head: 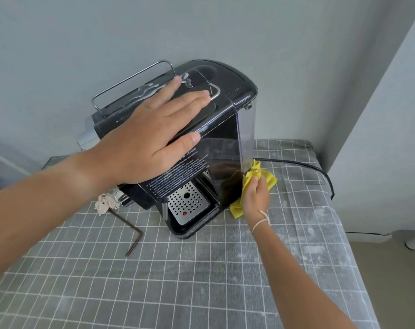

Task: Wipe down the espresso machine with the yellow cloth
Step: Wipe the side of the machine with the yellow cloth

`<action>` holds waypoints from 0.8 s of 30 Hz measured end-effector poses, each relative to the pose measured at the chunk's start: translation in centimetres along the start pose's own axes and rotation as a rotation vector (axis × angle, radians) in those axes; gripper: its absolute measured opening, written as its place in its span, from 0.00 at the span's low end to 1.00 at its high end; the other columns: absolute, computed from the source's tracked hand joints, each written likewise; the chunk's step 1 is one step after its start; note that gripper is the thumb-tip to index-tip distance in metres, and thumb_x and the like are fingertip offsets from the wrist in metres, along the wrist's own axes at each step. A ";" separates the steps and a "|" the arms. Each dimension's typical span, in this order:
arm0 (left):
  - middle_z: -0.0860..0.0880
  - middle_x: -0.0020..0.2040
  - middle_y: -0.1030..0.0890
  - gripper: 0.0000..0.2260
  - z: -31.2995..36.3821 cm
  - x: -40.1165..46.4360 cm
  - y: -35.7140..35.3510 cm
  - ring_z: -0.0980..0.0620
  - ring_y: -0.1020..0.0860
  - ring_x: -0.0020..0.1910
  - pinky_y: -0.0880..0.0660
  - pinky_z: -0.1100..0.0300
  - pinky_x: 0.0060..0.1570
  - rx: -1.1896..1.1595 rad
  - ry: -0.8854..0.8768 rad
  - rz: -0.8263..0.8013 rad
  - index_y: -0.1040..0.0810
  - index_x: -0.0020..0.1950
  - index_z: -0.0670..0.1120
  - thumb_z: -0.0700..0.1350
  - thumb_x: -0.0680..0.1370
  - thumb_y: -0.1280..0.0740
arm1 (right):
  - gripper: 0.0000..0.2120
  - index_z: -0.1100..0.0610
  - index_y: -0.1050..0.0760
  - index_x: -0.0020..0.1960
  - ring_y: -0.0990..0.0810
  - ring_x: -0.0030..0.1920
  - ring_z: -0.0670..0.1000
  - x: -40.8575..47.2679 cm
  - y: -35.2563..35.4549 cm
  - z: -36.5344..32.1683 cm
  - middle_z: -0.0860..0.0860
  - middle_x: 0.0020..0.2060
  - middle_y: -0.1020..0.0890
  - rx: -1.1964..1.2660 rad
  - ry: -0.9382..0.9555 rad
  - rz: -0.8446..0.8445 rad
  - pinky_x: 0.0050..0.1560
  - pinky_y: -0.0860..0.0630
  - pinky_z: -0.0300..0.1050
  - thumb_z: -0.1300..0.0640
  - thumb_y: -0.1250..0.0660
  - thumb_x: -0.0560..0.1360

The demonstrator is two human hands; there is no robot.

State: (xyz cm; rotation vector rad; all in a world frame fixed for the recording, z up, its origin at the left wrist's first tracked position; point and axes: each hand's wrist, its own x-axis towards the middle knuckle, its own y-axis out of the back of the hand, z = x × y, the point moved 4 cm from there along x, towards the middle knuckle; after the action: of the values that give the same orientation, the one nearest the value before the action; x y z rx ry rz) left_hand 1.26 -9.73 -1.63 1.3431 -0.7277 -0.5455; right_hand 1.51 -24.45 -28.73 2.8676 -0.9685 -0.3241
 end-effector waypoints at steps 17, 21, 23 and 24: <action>0.60 0.75 0.44 0.27 0.0 0.0 -0.1 0.56 0.57 0.76 0.54 0.56 0.72 0.012 0.012 -0.010 0.47 0.76 0.52 0.58 0.78 0.53 | 0.22 0.57 0.43 0.75 0.42 0.74 0.49 0.8 1.0 -1.2 0.49 0.75 0.41 -0.201 0.065 -0.111 0.69 0.45 0.38 0.55 0.51 0.82; 0.59 0.75 0.43 0.27 0.1 0.0 -0.1 0.55 0.56 0.76 0.53 0.56 0.71 0.016 0.015 -0.009 0.47 0.76 0.52 0.58 0.78 0.53 | 0.21 0.58 0.42 0.74 0.41 0.74 0.49 0.6 0.9 -0.9 0.50 0.75 0.40 -0.196 0.061 -0.098 0.71 0.45 0.40 0.56 0.50 0.82; 0.59 0.75 0.43 0.27 0.1 0.0 -0.1 0.54 0.56 0.76 0.53 0.56 0.71 0.018 0.014 -0.008 0.47 0.76 0.51 0.58 0.78 0.53 | 0.21 0.58 0.42 0.74 0.43 0.75 0.50 -0.3 1.0 -0.2 0.51 0.74 0.39 -0.193 0.084 -0.102 0.71 0.47 0.38 0.56 0.50 0.82; 0.58 0.75 0.43 0.27 0.1 0.0 -0.1 0.54 0.56 0.76 0.53 0.56 0.71 0.016 0.015 -0.008 0.47 0.76 0.51 0.58 0.78 0.53 | 0.21 0.58 0.42 0.74 0.44 0.75 0.50 -0.9 0.9 0.2 0.51 0.74 0.39 -0.195 0.096 -0.110 0.70 0.48 0.37 0.56 0.50 0.82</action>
State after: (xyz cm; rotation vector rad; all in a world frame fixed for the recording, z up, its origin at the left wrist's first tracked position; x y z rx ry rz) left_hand 1.16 -9.81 -1.69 1.3639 -0.7159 -0.5369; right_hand 0.21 -24.64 -28.59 2.7358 -0.7222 -0.2705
